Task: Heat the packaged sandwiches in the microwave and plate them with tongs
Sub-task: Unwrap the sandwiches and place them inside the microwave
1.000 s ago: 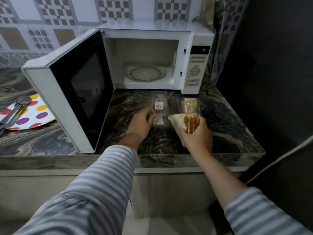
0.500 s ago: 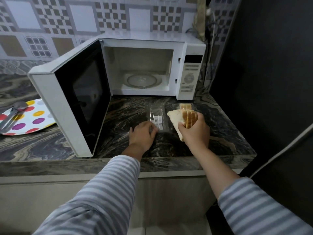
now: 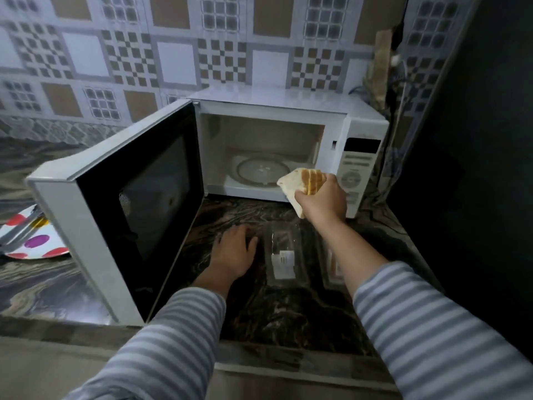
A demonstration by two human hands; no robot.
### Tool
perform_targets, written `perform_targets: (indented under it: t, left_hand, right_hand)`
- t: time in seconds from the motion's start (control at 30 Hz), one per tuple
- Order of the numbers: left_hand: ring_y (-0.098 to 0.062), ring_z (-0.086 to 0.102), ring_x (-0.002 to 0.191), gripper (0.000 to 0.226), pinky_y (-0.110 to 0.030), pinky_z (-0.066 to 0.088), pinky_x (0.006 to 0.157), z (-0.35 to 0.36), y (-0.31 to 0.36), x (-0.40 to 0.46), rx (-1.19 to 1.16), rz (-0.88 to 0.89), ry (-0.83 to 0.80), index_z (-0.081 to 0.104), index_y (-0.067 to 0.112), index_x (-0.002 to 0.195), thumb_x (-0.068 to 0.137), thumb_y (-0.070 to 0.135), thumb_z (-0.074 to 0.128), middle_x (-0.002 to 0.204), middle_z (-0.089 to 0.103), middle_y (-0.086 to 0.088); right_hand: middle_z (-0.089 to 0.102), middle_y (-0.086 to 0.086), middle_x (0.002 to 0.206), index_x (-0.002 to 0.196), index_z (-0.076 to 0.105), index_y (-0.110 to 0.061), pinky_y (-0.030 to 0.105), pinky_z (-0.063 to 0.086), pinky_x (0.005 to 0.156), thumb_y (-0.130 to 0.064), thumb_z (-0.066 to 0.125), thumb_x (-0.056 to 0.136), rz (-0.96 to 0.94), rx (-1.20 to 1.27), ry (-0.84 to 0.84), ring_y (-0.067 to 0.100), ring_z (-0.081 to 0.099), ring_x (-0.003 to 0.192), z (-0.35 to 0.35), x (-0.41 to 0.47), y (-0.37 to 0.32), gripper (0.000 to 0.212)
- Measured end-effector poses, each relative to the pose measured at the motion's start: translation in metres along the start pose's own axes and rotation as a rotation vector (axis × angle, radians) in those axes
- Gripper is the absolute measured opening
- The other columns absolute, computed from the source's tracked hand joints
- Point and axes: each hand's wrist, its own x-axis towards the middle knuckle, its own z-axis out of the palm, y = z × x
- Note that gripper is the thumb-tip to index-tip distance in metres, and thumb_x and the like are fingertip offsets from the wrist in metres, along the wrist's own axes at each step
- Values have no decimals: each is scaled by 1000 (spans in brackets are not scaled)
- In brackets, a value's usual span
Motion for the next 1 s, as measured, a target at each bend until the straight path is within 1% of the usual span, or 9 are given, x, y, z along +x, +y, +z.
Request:
perform_targets:
  t: [0.13, 0.23, 0.33, 0.4, 0.53, 0.6, 0.67, 0.73, 1.0]
  left_hand:
    - [-18, 18, 145, 51, -46, 13, 119, 6, -18, 36, 124, -31, -16, 32, 20, 144, 98, 39, 43, 156, 24, -1]
    - [-13, 7, 148, 54, -45, 7, 119, 11, -29, 59, 151, -8, 13, 27, 24, 148, 98, 41, 40, 159, 18, 5]
    - [-9, 9, 147, 70, -38, 6, 118, 24, -40, 65, 197, 11, 46, 24, 28, 149, 87, 59, 14, 159, 17, 9]
    - [-7, 12, 146, 79, -35, 5, 118, 30, -44, 66, 197, 9, 86, 27, 30, 148, 79, 61, 5, 158, 20, 10]
    - [-5, 12, 145, 60, -31, 0, 117, 30, -45, 69, 197, 12, 119, 29, 30, 147, 92, 55, 25, 158, 21, 11]
    - [-4, 12, 146, 64, -31, 0, 117, 28, -45, 69, 192, 18, 124, 31, 30, 146, 89, 57, 20, 157, 22, 11]
    - [-3, 11, 145, 72, -31, 1, 118, 28, -46, 69, 174, 17, 122, 31, 31, 146, 83, 59, 13, 158, 21, 12]
    - [-2, 11, 145, 71, -30, 0, 118, 28, -47, 69, 165, 17, 135, 31, 32, 146, 82, 59, 12, 158, 21, 13]
    - [-1, 11, 145, 69, -28, -2, 116, 29, -50, 72, 170, 14, 139, 34, 33, 144, 83, 59, 16, 157, 23, 14]
  right_hand:
    - [61, 8, 119, 125, 47, -13, 29, 44, 78, -27, 71, 81, -27, 1, -92, 28, 59, 107, 43, 44, -6, 52]
    - [61, 7, 115, 121, 49, -14, 29, 41, 74, -29, 70, 82, -48, -13, -128, 28, 60, 103, 78, 77, -11, 47]
    - [61, 10, 116, 121, 49, -13, 31, 40, 74, -28, 69, 82, -53, -1, -150, 32, 59, 104, 112, 108, -18, 46]
    - [61, 10, 118, 121, 50, -11, 33, 43, 77, -28, 68, 82, -56, 8, -166, 33, 59, 107, 134, 126, -24, 46]
    - [67, 11, 108, 112, 59, -10, 29, 41, 68, -26, 65, 76, -69, 27, -209, 32, 64, 101, 175, 152, -32, 41]
    - [67, 13, 110, 115, 58, -8, 30, 44, 71, -26, 65, 75, -95, 25, -232, 34, 63, 103, 193, 159, -34, 44]
    - [63, 14, 120, 122, 53, -7, 34, 47, 86, -25, 63, 80, -129, 13, -222, 34, 60, 111, 203, 162, -37, 47]
    - [58, 15, 128, 126, 49, -7, 35, 44, 93, -21, 61, 85, -136, -10, -202, 33, 56, 118, 210, 166, -40, 46]
    - [59, 17, 124, 127, 42, -4, 36, 44, 91, -29, 69, 82, -83, 14, -169, 34, 57, 115, 223, 175, -45, 58]
